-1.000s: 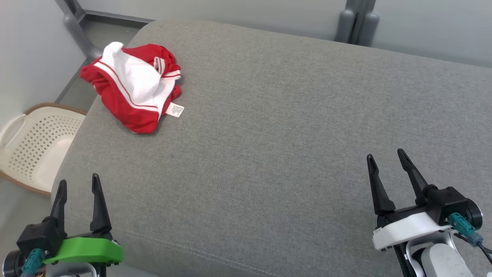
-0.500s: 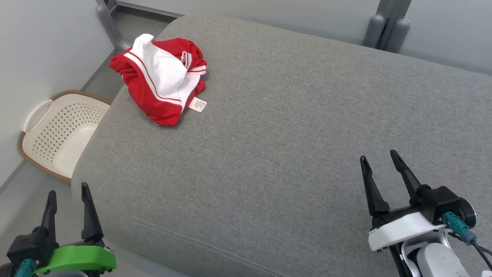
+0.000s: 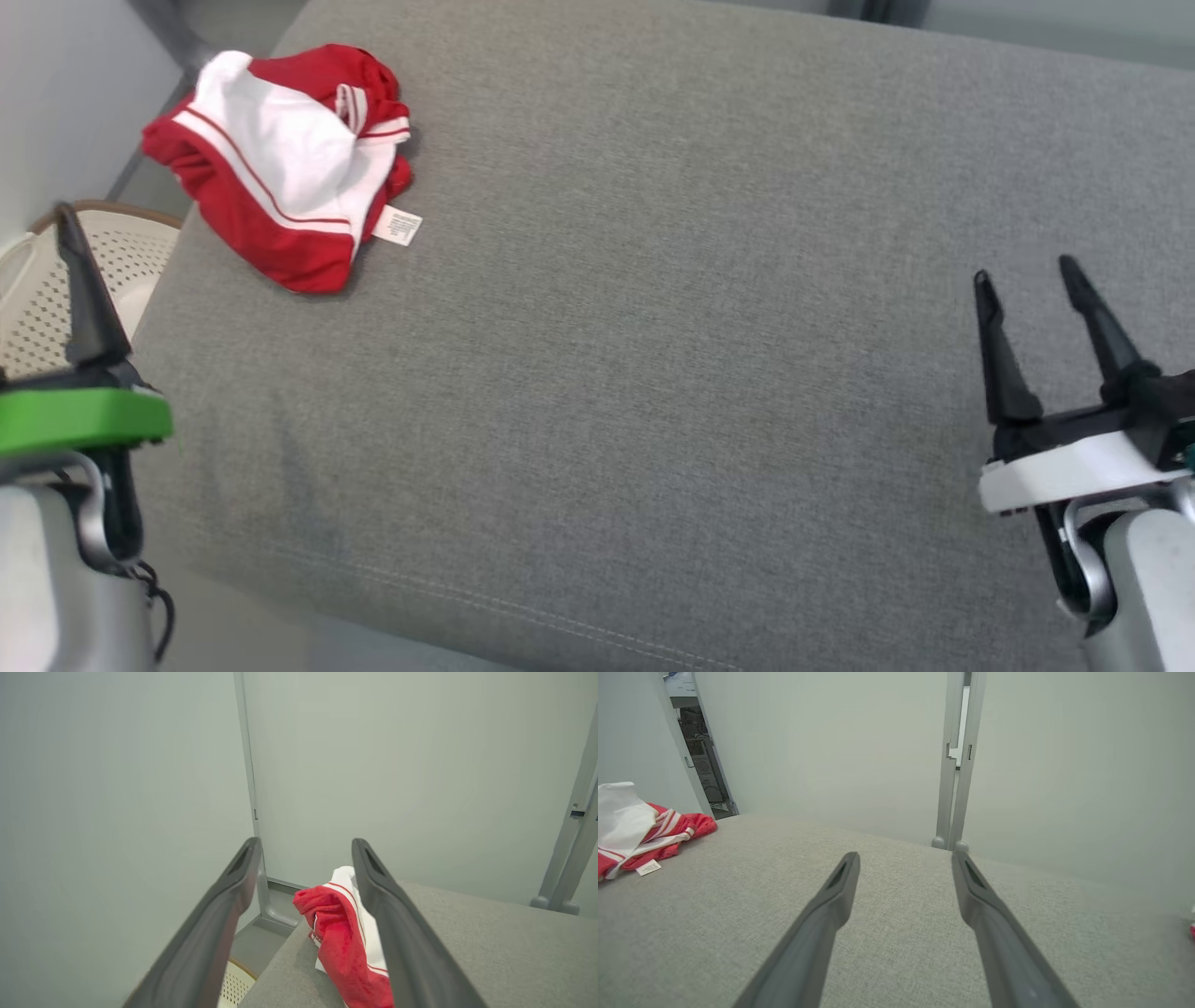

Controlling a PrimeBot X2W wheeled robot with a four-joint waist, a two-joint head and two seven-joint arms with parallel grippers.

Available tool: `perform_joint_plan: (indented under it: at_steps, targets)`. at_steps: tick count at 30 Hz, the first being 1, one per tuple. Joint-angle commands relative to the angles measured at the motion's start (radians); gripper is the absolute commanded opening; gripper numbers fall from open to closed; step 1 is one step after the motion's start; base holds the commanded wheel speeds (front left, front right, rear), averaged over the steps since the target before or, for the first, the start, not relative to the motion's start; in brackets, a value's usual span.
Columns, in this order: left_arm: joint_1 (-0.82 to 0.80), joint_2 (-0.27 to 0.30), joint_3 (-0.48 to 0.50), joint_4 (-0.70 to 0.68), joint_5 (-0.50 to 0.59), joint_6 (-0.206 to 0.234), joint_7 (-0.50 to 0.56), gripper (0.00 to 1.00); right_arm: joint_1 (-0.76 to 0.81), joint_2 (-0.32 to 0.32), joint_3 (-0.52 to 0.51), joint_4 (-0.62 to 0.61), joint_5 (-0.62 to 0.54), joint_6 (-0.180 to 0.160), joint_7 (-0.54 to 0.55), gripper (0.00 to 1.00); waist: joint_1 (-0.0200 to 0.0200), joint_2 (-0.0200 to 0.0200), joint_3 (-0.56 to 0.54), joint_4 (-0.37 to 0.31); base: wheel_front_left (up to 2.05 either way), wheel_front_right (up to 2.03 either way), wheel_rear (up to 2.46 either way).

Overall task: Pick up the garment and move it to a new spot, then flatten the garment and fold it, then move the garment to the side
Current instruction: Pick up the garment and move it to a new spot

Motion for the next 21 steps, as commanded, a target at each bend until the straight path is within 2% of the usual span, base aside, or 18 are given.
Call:
perform_joint_plan:
  at_steps: [1,6,11,16,21]
  targets:
    - [-0.046,0.025,0.006,0.009,0.0,-0.004,0.0,1.0,-0.023,-0.011,-0.021,-0.016,-0.006,-0.001,0.002,1.0,0.0,0.0,0.121,-0.119,0.0,0.0,0.0]
    - [-0.184,0.107,0.034,0.056,-0.037,-0.009,0.004,1.0,-0.04,-0.023,-0.095,-0.066,-0.023,-0.001,0.003,1.0,0.0,0.0,0.215,-0.207,0.0,0.0,0.0]
    - [-0.278,0.178,0.05,0.115,-0.068,-0.011,0.033,1.0,-0.03,-0.024,-0.145,-0.112,-0.037,-0.001,0.002,1.0,0.0,0.0,0.286,-0.268,0.0,0.0,0.0]
    - [-0.342,0.231,0.045,0.203,-0.084,-0.013,0.08,1.0,-0.029,-0.017,-0.164,-0.162,-0.052,-0.001,0.008,1.0,0.0,0.0,0.342,-0.297,0.0,0.0,0.0]
    - [-0.393,0.254,0.023,0.338,-0.114,-0.014,0.126,1.0,-0.043,-0.019,-0.171,-0.19,-0.057,-0.001,0.017,1.0,0.0,0.0,0.37,-0.304,0.0,0.0,0.0]
